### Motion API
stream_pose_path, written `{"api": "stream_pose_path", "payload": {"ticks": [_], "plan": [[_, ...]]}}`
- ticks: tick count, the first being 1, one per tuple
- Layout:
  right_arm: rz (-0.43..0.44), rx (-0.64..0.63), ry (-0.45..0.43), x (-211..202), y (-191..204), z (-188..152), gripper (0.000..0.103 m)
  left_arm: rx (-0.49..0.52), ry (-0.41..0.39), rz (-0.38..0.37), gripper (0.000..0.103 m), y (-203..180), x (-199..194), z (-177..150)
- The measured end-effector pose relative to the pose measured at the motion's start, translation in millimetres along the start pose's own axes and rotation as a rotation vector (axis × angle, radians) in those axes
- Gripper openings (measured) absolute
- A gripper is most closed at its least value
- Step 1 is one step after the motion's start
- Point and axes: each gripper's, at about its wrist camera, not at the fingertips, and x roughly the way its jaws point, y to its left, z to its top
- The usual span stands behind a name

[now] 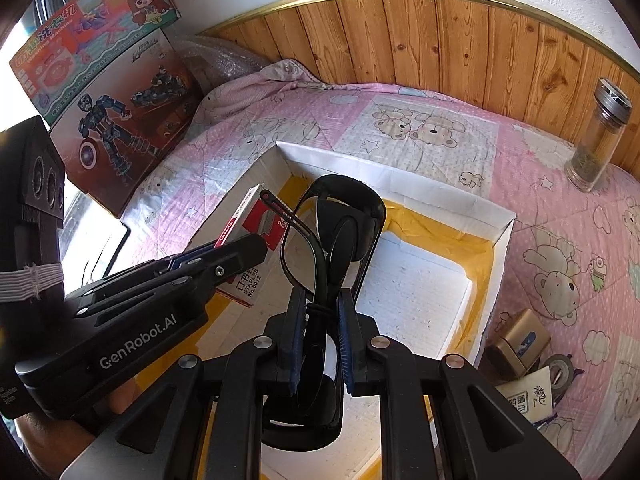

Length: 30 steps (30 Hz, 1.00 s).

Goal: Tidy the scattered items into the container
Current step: 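Lower the staple box and glasses into the white box with both grippers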

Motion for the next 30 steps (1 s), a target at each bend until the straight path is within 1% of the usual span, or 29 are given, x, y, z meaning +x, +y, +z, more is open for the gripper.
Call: {"api": "stream_pose_path", "payload": {"ticks": [6, 13, 23, 30], "plan": [[-0.012, 0.007, 0.019, 11, 0, 4, 0.017, 0.005, 0.021, -0.014, 0.014, 1, 7, 2], [-0.011, 0.057, 0.063, 27, -9, 8, 0.017, 0.007, 0.052, 0.0, 0.014, 4, 19, 3], [-0.05, 0.077, 0.101, 40, -17, 14, 0.017, 0.028, 0.086, 0.001, 0.014, 4, 31, 3], [-0.047, 0.112, 0.131, 52, -24, 14, 0.017, 0.024, 0.106, 0.004, 0.014, 9, 39, 5]]}}
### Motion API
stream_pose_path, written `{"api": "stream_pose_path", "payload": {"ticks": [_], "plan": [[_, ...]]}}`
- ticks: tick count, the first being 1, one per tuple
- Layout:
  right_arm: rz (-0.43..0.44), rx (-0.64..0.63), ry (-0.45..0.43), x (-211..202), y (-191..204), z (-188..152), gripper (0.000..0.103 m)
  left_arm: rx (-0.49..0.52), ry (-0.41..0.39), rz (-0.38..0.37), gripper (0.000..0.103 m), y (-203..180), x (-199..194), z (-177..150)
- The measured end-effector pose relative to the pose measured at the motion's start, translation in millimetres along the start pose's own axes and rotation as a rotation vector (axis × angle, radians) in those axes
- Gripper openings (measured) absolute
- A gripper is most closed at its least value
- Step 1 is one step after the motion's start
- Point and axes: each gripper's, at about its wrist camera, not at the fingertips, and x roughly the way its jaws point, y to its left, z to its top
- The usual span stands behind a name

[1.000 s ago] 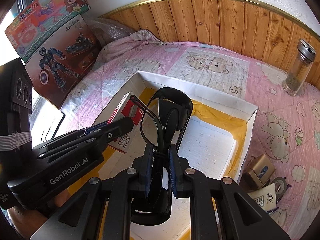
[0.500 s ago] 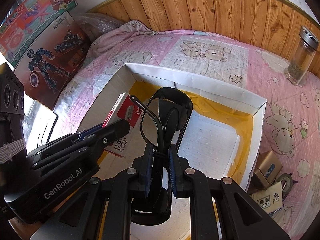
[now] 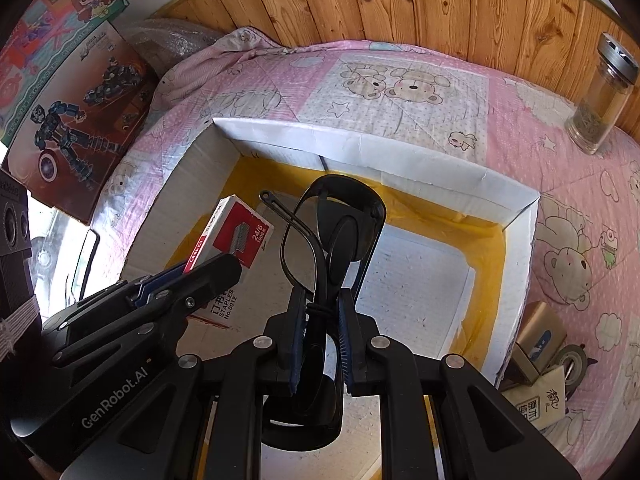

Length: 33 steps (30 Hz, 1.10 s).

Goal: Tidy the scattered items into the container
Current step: 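Lower the staple box and glasses into the white box with both grippers, then open the left gripper releasing the staple box while the right gripper releases the glasses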

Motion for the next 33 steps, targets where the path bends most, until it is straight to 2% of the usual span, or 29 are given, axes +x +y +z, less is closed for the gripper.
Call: {"api": "stream_pose_path", "payload": {"ticks": [20, 33], "plan": [[-0.029, 0.01, 0.032, 16, -3, 9, 0.017, 0.003, 0.02, -0.006, 0.014, 2, 13, 5], [-0.037, 0.008, 0.056, 26, -4, 12, 0.017, 0.017, 0.033, 0.03, 0.014, 2, 23, 6]]}}
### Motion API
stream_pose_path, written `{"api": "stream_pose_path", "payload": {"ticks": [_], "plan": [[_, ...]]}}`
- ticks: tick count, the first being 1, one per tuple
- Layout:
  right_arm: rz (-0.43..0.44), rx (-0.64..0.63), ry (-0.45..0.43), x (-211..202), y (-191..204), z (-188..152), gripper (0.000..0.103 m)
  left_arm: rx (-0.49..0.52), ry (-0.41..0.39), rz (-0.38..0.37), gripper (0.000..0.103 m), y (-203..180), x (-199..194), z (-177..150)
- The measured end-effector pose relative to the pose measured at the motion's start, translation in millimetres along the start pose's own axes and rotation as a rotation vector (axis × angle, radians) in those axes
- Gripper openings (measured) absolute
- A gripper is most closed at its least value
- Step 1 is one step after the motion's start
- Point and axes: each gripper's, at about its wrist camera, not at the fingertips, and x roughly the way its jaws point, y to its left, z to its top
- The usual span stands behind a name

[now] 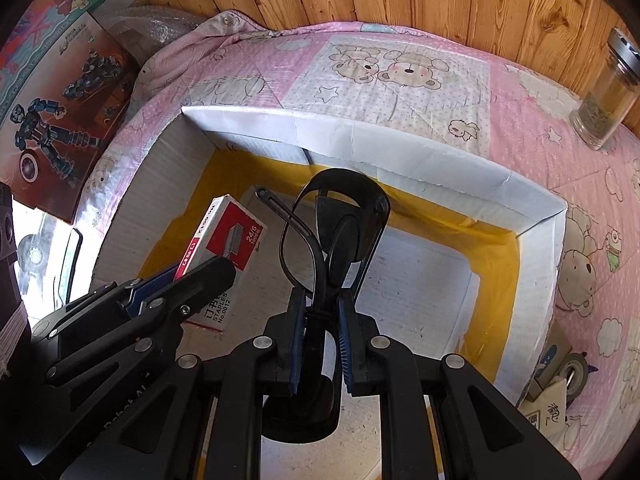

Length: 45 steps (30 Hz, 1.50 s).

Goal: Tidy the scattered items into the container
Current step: 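Open the left gripper releasing the staple box while the right gripper releases the glasses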

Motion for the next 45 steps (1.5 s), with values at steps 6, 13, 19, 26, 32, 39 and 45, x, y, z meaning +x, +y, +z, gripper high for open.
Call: {"api": "stream_pose_path", "payload": {"ticks": [6, 13, 19, 26, 32, 39, 45], "plan": [[0.007, 0.005, 0.016, 3, -2, 1, 0.019, -0.012, 0.006, -0.007, 0.015, 2, 3, 2], [0.005, 0.022, 0.01, 1, -6, 2, 0.021, -0.004, 0.029, 0.001, 0.023, 0, 5, 2], [0.012, 0.035, 0.012, -5, -11, 1, 0.021, 0.004, 0.034, 0.009, 0.029, -3, 3, 0], [0.03, 0.038, 0.005, -14, -12, -6, 0.021, 0.014, 0.024, 0.006, 0.031, -6, -7, -2], [0.046, 0.038, -0.005, -25, -13, -18, 0.021, 0.041, 0.02, 0.007, 0.032, -14, -17, -6], [0.049, 0.006, -0.036, -44, -11, -31, 0.021, 0.089, -0.012, 0.011, 0.032, -27, -37, -13], [0.048, -0.068, -0.095, -69, -2, -46, 0.021, 0.12, -0.038, 0.022, 0.032, -34, -52, -19]]}}
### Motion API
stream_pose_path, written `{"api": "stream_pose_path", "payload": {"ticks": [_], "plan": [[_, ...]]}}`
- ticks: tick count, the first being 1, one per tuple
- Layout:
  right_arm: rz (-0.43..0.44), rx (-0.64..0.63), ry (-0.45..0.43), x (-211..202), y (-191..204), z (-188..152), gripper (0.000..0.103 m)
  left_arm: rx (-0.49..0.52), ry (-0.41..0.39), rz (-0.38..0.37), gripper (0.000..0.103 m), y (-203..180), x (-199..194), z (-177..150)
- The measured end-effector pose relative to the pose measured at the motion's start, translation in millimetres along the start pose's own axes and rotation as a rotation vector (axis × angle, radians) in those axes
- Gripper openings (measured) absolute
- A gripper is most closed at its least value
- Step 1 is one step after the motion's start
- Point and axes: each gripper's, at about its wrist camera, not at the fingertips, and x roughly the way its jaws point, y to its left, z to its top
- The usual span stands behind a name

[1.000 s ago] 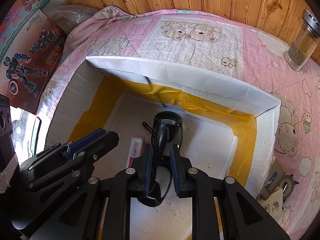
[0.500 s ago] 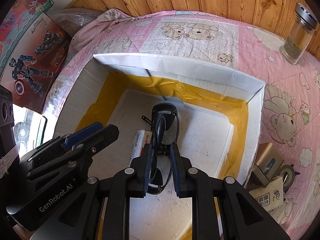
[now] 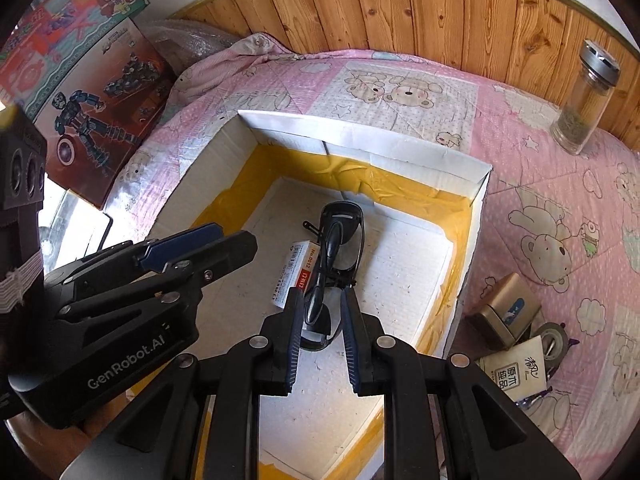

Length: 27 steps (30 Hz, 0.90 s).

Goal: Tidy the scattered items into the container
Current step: 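Open the left gripper releasing the staple box while the right gripper releases the glasses, then withdraw both grippers from the box back toward the item pile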

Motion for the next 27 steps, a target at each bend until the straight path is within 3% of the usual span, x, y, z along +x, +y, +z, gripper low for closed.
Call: {"api": "stream_pose_path", "payload": {"ticks": [5, 12, 27], "plan": [[-0.005, -0.083, -0.084, -22, 11, -18, 0.021, 0.013, -0.021, 0.009, 0.032, -2, -12, -5], [0.0, -0.122, -0.132, -35, 16, -40, 0.021, 0.02, -0.05, 0.018, 0.032, 0, -29, -12], [0.101, -0.196, -0.3, -92, 24, -82, 0.021, 0.044, -0.092, 0.021, 0.032, -15, -58, -34]]}}
